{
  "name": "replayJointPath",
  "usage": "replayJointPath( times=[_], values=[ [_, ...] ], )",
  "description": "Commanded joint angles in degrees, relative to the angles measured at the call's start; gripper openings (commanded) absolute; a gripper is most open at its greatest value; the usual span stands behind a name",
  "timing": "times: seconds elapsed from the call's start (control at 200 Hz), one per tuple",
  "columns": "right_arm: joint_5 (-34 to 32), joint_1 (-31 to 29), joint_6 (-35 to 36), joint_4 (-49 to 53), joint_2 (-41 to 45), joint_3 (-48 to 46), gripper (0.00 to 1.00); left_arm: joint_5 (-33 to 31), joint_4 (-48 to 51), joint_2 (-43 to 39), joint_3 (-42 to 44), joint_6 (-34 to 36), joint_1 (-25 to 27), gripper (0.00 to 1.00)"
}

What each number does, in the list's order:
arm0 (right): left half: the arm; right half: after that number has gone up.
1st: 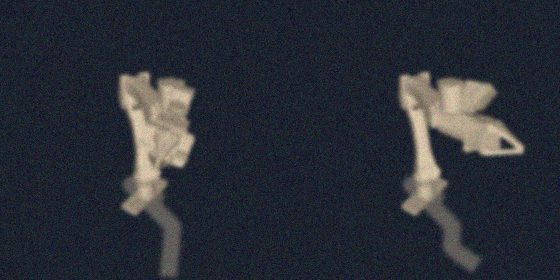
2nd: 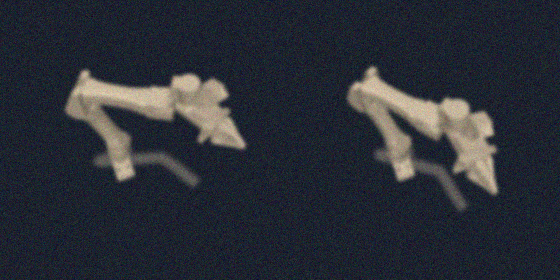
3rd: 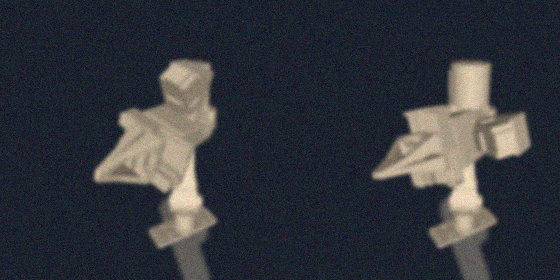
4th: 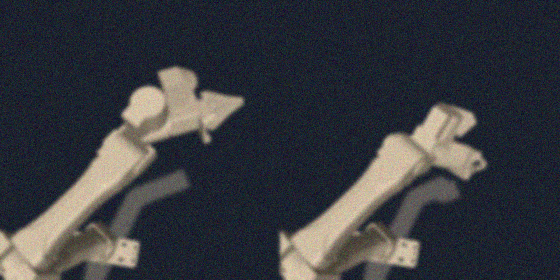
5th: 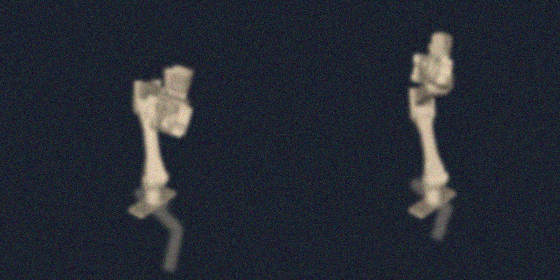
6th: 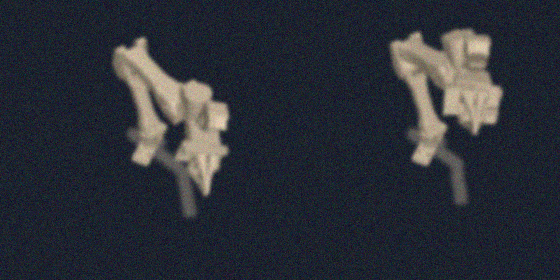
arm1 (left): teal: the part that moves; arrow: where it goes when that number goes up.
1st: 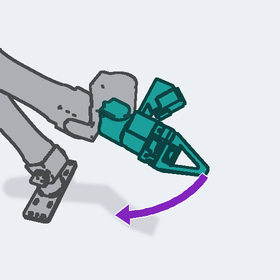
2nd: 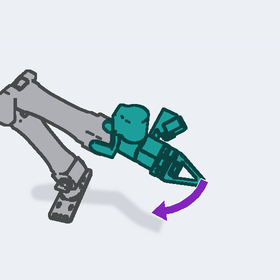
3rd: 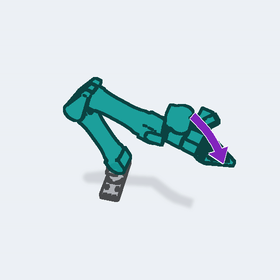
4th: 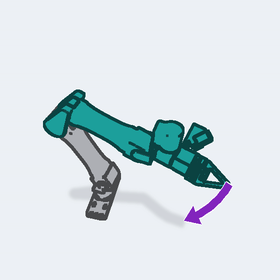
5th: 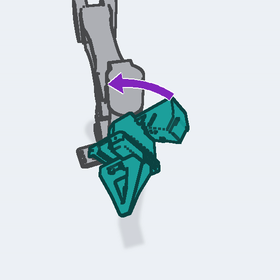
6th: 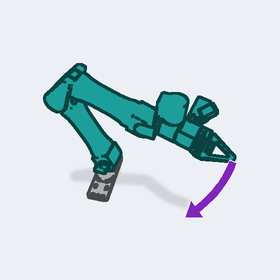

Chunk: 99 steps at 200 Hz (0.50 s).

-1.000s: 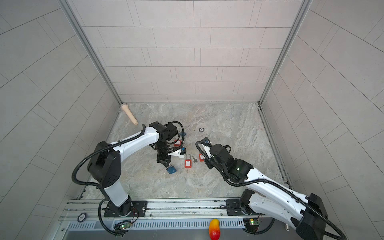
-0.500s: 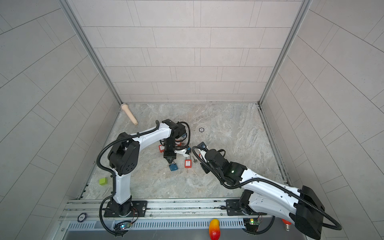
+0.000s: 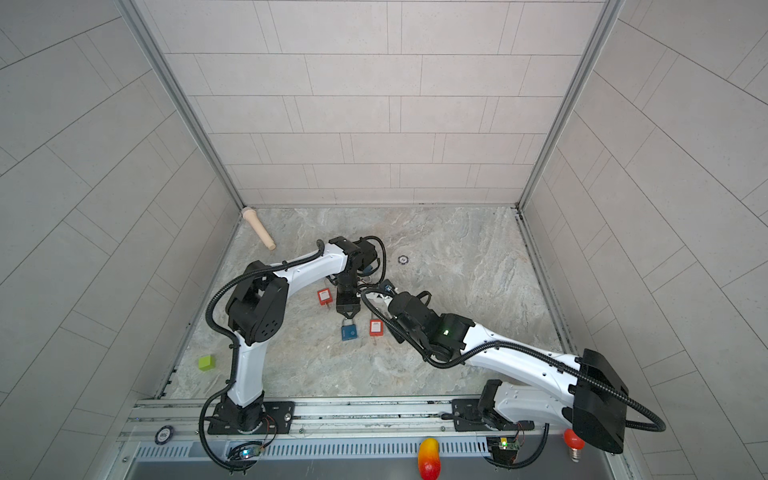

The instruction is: Lock with the key

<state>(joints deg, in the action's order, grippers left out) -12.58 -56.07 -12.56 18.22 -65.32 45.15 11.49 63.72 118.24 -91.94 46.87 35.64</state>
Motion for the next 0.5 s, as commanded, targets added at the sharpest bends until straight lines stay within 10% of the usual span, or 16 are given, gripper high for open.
replayJointPath(
  times=[0.0, 0.255, 0.49],
  values=[
    [-3.7, -2.49, -2.68, 5.51, -0.2, 3.45, 0.0, 4.63, -7.88, -7.63, 0.74, -5.41, -4.64, 0.56],
    [-4.45, -4.13, -6.55, 11.71, -1.95, 7.39, 0.0, 12.56, -38.58, -30.36, 23.32, -28.67, -18.82, 0.57],
    [-2.17, -3.8, -6.63, 21.14, -20.4, 22.62, 0.0, 13.81, -65.81, -51.59, 42.26, -53.57, -27.19, 0.61]
  ],
)
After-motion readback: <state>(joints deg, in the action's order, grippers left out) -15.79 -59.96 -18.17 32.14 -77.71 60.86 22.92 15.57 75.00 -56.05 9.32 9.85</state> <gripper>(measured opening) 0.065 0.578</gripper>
